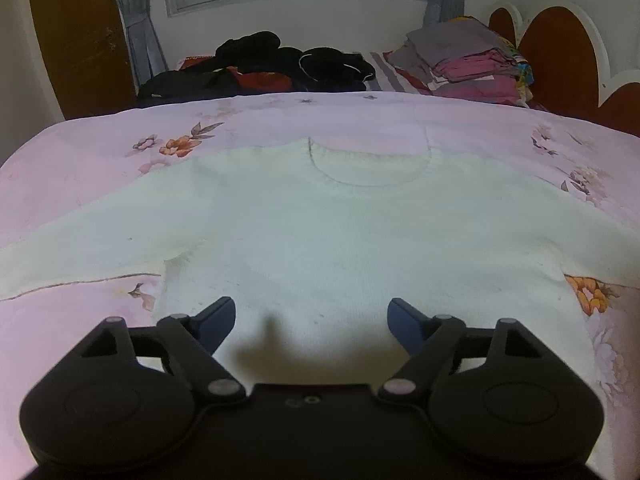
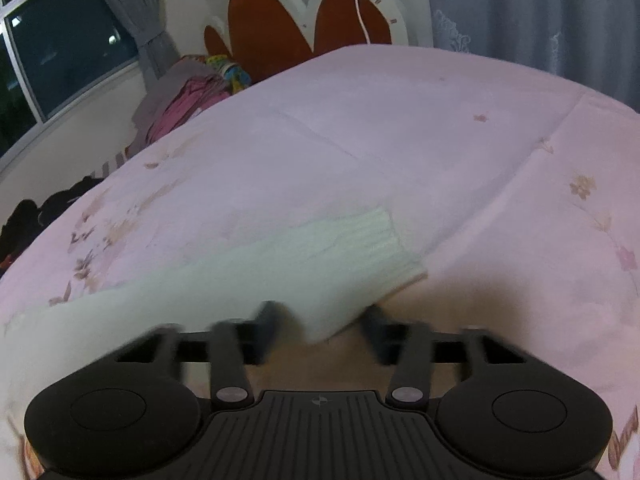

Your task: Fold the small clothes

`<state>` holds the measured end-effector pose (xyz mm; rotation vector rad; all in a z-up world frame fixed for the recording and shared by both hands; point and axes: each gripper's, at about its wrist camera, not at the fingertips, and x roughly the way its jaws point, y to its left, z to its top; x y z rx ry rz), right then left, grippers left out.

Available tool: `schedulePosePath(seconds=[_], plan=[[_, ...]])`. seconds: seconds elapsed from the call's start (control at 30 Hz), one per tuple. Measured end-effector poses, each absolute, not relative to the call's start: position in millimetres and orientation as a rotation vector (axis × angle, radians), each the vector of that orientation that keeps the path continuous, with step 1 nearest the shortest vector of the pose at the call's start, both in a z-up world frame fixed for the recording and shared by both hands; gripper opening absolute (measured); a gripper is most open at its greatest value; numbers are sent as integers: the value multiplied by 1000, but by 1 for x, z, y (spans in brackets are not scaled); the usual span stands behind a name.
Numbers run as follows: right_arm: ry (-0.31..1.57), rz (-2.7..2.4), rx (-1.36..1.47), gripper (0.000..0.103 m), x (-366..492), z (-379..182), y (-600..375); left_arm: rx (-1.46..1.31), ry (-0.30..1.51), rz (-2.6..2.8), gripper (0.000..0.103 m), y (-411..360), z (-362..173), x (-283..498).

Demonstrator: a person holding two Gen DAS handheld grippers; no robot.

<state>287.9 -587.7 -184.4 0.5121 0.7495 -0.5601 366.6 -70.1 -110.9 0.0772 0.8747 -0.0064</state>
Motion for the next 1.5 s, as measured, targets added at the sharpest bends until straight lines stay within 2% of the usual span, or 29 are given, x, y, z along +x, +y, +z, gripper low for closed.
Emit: schedulePosePath(seconds=[0.07, 0.1, 0.13, 0.43, 0.7, 0.97, 1.17, 1.2, 1.27, 1.3, 1.33, 1.5], plan=[[737, -557, 519, 19, 287, -183, -590, 75, 877, -4, 79, -68, -111, 367], [731, -548, 523, 3, 287, -182, -589, 71, 879, -6, 76, -67, -111, 367], [724, -544, 525, 2, 288, -182, -588, 66, 882, -7, 75, -65, -111, 368], [626, -348, 451, 2, 314, -135, -522, 32, 847, 6, 72, -38, -99, 365], [578, -1, 384, 2, 363, -92, -362, -12, 818, 18, 72, 11, -89, 360], [686, 269, 329, 2, 392, -111, -191, -52, 816, 65, 72, 72, -87, 356], [802, 368, 279, 3, 398, -147, -120, -87, 809, 71, 71, 94, -86, 360], [814, 370, 270, 4, 398, -150, -115, -87, 809, 67, 72, 95, -86, 361], [824, 387, 275, 35, 397, -152, -111, -94, 811, 46, 73, 93, -87, 364], [815, 390, 281, 69, 396, -149, -115, -95, 813, 32, 73, 91, -88, 366], [779, 386, 275, 76, 391, -144, -121, -96, 817, 13, 73, 87, -89, 368], [707, 291, 180, 76, 374, -128, -156, -162, 887, -123, 73, 57, -102, 389]])
